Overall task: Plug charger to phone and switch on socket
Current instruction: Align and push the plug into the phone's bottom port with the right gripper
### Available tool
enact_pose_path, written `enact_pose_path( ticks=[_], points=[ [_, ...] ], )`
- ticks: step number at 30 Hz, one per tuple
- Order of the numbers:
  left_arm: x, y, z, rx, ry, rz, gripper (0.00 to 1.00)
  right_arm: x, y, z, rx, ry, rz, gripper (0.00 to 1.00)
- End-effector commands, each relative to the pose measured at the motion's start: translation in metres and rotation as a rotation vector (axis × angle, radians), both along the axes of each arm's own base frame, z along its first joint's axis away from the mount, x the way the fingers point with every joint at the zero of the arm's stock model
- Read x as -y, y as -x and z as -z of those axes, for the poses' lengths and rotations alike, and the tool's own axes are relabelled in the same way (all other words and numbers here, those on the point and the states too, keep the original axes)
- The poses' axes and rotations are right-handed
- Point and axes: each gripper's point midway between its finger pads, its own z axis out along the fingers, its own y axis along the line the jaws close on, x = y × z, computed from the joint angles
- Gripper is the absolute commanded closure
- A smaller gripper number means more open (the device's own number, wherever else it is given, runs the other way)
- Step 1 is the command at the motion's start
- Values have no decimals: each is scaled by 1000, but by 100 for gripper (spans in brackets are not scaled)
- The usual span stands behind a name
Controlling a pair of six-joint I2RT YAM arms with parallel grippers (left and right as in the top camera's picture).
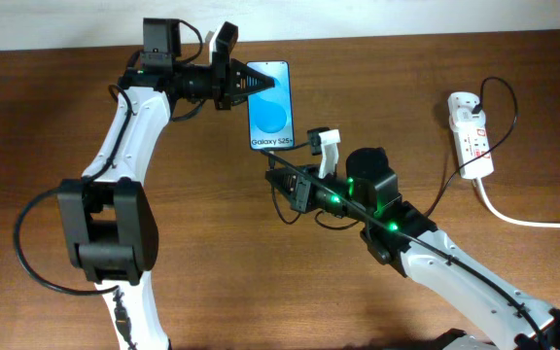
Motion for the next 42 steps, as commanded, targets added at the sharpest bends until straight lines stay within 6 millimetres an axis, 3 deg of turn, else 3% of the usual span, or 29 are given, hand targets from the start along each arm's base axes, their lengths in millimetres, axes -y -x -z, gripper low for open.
enact_pose_path(
  ticks=[1, 8, 20, 42],
  points=[
    [-1, 5, -11, 17, 33, 30, 100, 0, -2, -16, 38, -18, -5, 96],
    [-1, 5, -11, 17, 33, 30, 100, 8, -10, -16, 16, -29, 28, 96],
    [-1, -4, -3, 29, -12, -16, 100, 5, -5, -17, 14, -39, -3, 96],
    [0, 3, -9, 24, 24, 21, 100, 5, -5, -17, 15, -39, -1, 96]
  ],
)
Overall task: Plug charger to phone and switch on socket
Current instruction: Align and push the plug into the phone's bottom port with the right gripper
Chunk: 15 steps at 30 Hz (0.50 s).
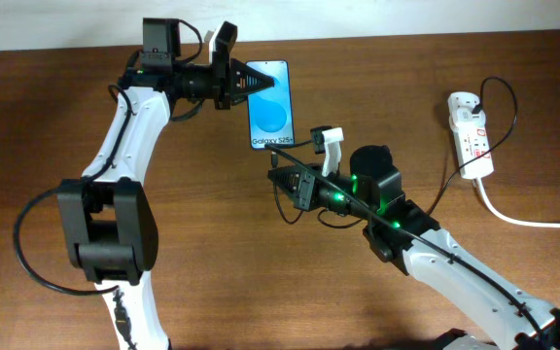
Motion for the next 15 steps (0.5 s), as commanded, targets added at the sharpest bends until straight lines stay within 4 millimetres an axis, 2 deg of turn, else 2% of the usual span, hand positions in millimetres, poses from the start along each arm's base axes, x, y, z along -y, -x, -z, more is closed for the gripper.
enact_pose_path(
  ticks=[1, 15],
  points=[
    [1, 6, -11, 19, 36, 37, 100, 1, -4, -17, 36, -24, 4, 96],
    [5, 10, -16, 42, 60, 69, 100, 1, -5, -20, 49, -30, 6, 96]
  ],
)
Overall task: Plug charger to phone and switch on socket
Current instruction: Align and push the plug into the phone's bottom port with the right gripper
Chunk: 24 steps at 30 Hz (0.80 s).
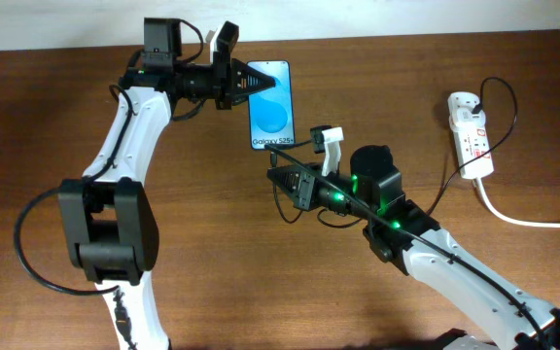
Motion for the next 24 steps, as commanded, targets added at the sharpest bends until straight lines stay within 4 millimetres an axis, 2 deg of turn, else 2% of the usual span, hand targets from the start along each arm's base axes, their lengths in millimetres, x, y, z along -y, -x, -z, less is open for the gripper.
enact_pose_path(
  ticks=[1, 15, 24],
  points=[
    [2, 8, -18, 63, 64, 65, 100, 1, -4, -17, 36, -22, 9, 96],
    [3, 11, -23, 78, 86, 90, 100, 2, -5, -17, 37, -22, 13, 96],
    [18, 19, -23, 77, 87, 124, 100, 2, -5, -17, 38, -22, 14, 96]
  ],
)
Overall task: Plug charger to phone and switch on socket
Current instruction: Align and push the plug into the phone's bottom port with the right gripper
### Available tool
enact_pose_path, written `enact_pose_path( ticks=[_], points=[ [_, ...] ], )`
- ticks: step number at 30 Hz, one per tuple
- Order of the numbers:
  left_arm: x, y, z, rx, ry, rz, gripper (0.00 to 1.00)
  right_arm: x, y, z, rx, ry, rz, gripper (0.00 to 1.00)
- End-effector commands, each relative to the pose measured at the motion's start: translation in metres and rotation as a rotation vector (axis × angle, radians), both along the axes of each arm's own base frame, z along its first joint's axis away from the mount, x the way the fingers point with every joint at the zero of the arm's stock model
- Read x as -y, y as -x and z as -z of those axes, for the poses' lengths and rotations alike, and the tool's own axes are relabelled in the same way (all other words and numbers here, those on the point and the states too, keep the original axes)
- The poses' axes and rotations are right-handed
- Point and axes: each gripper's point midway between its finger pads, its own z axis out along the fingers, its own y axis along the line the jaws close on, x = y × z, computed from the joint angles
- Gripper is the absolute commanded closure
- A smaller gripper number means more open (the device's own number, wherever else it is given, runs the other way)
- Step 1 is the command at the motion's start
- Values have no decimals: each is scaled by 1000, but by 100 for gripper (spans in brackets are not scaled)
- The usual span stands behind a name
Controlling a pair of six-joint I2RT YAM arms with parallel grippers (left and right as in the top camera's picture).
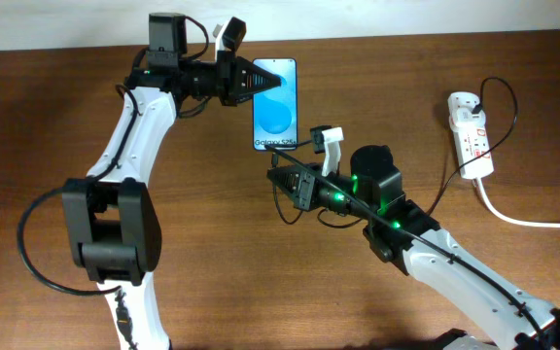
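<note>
The phone lies face up with a blue screen, at the back middle of the table. My left gripper is shut, its tips resting on the phone's upper left corner. The black charger cable reaches the phone's bottom edge; whether its plug is seated cannot be told. Just below the phone, my right gripper is shut, apparently on the cable, with a loop of cable hanging under it. The white socket strip lies at the far right with a plug in it.
A white lead runs from the socket strip off the right edge. The black cable arcs from the strip down towards the right arm. The left arm spans the left side of the table.
The left gripper and the phone under it have moved slightly to the right. The right arm and the cable are where they were.
The left gripper rested on the phone's upper left corner at every earlier moment, and the right gripper stayed just below the phone's bottom edge with the cable, shifting only slightly. Now the phone and the left gripper sit a little further right.
</note>
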Motion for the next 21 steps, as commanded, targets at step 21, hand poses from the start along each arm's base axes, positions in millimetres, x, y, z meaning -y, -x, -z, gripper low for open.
enact_pose_path(
  ticks=[21],
  points=[
    [10, 15, -13, -1, 46, 78, 100, 25, -23, -19, 34, -35, 70, 96]
  ],
)
